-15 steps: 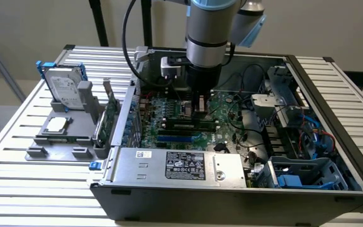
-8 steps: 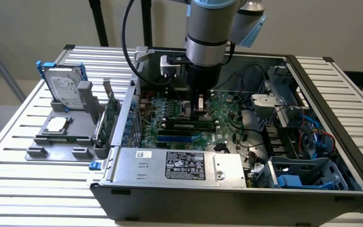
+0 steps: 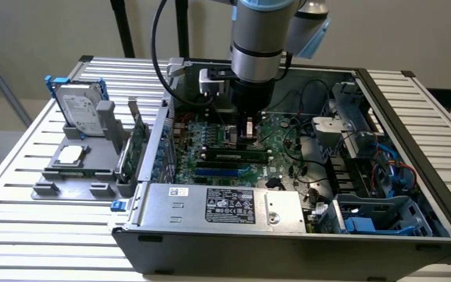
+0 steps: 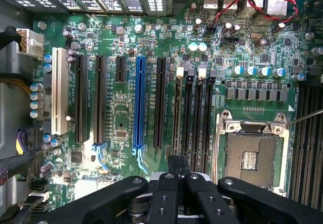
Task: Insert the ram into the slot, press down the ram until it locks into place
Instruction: 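Press down the ram until it locks into place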
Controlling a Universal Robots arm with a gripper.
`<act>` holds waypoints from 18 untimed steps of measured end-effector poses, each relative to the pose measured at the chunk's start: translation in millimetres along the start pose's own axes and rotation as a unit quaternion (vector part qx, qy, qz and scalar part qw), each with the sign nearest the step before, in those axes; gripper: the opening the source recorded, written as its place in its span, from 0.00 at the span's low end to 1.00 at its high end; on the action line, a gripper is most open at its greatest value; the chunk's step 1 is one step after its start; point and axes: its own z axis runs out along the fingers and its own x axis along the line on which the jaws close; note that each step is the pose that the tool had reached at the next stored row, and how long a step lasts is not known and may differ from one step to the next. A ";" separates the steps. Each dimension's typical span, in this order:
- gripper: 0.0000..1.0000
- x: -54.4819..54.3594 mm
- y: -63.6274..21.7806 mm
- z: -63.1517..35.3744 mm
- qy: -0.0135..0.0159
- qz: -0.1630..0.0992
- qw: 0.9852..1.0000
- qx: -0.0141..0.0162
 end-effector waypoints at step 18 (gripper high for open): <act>0.11 -0.6 0.6 15.6 0.000 0.000 1.000 0.000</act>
